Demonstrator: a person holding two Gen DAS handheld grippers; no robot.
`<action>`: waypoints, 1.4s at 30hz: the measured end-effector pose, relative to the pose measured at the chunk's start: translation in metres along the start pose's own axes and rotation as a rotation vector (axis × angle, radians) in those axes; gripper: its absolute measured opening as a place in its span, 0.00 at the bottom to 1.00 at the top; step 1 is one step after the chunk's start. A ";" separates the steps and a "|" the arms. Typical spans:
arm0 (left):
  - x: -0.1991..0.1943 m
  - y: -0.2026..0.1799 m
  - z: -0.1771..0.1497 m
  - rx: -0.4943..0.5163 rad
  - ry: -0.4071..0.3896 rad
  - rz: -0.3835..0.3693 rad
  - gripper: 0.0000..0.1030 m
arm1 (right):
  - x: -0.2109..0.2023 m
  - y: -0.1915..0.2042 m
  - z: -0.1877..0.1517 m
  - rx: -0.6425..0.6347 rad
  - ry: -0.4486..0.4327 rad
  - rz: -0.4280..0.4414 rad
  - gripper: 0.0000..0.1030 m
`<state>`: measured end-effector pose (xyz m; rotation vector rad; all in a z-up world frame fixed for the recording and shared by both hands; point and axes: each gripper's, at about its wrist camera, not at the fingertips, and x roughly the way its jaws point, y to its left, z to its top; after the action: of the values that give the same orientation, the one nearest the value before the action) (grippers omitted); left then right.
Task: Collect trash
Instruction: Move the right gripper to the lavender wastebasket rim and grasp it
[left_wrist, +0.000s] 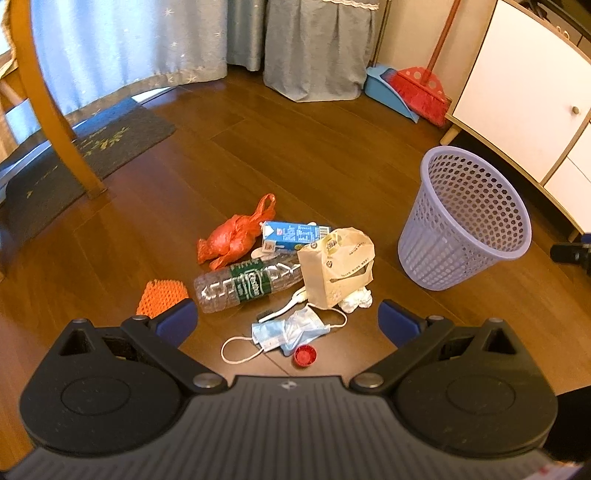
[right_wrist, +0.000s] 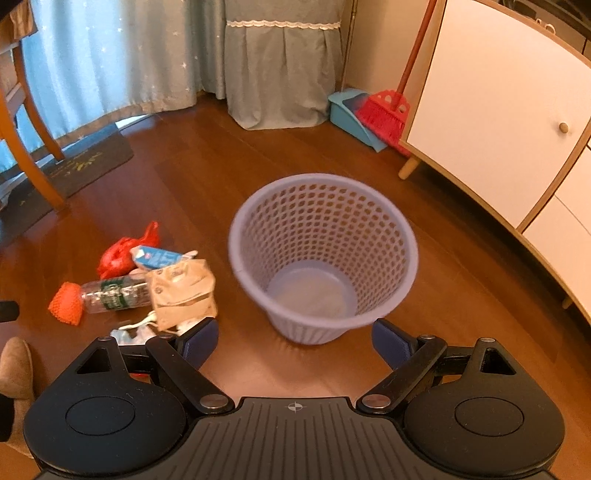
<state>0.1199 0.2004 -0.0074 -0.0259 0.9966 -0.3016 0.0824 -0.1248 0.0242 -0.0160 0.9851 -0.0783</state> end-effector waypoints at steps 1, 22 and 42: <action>0.003 -0.001 0.002 0.004 0.000 -0.004 0.99 | 0.004 -0.005 0.004 -0.012 0.001 -0.007 0.86; 0.081 -0.028 0.058 0.028 0.008 -0.064 0.99 | 0.097 -0.117 0.060 0.029 0.072 -0.042 0.71; 0.132 -0.070 0.094 0.061 0.029 -0.151 0.99 | 0.191 -0.160 0.069 0.092 0.246 0.014 0.48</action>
<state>0.2480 0.0881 -0.0530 -0.0413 1.0159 -0.4716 0.2354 -0.2995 -0.0886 0.0865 1.2261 -0.1143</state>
